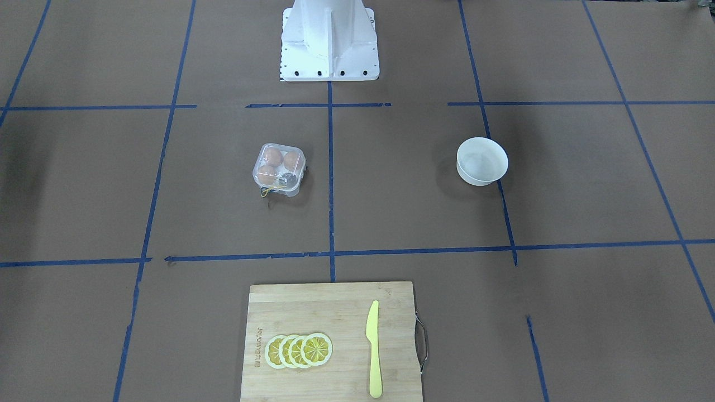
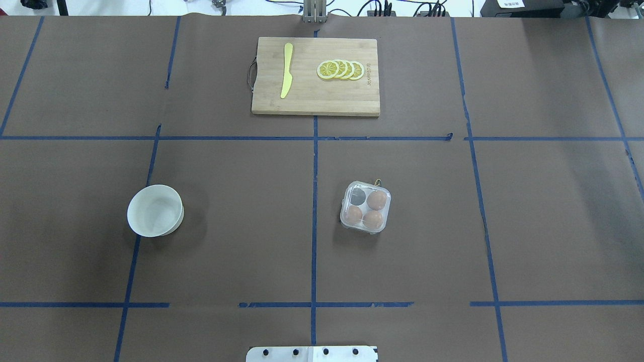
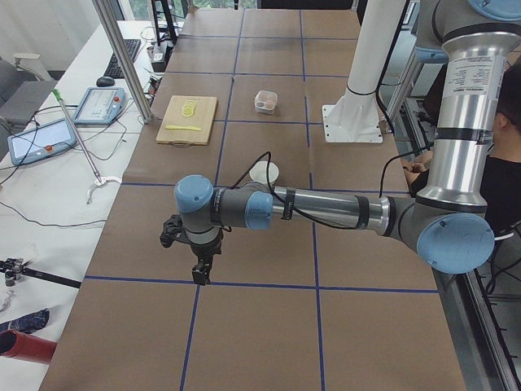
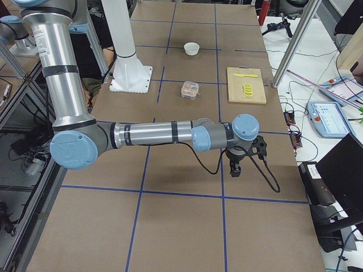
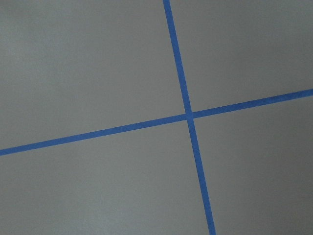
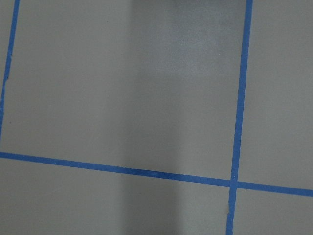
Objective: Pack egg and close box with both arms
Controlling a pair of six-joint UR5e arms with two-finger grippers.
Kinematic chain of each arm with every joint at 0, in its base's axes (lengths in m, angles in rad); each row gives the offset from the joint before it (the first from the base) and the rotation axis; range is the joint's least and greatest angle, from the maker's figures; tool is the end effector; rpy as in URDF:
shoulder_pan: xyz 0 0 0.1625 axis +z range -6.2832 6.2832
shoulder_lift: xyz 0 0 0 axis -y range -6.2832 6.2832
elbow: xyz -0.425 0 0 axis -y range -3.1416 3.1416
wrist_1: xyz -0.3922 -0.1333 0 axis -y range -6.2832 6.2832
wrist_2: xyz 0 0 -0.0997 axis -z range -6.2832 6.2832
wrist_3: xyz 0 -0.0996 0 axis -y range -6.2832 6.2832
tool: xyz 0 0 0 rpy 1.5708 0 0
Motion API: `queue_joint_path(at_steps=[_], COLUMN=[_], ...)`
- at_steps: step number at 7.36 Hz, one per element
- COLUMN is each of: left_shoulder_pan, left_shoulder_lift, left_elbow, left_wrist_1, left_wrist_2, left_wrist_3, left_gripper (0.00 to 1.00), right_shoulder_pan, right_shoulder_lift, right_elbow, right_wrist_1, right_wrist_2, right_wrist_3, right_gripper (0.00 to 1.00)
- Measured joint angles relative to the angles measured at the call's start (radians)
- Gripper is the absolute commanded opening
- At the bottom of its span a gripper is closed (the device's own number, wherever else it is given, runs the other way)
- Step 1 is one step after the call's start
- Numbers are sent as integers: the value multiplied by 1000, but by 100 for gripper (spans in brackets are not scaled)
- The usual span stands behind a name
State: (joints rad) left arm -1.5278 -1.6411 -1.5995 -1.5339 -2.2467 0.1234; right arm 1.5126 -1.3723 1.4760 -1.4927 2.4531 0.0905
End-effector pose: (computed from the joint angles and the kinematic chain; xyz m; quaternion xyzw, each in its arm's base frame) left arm -0.0484 -0.5270 0.6190 0.0426 0.3300 0.0886 0.9389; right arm 0.0224 -0.5857 0.5828 0.0503 -0.4301 -0.0242 0.9010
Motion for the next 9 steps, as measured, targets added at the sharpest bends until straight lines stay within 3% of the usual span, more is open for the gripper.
queue_joint_path(at_steps=[5,9], left_shoulder_pan=[-3,-7], left_shoulder_lift=[11,42], left_elbow=[-8,-48], left_wrist_1=[-2,-3], left_wrist_2=[-75,-82], left_wrist_3=[4,8], left_gripper=[100,100], right_shoulder_pan=[-8,-26], right_shoulder_lift=[4,8], right_elbow=[1,1], right_wrist_1=[1,2], right_wrist_2=[-5,-6], right_wrist_3=[2,12], right_gripper=[100,100])
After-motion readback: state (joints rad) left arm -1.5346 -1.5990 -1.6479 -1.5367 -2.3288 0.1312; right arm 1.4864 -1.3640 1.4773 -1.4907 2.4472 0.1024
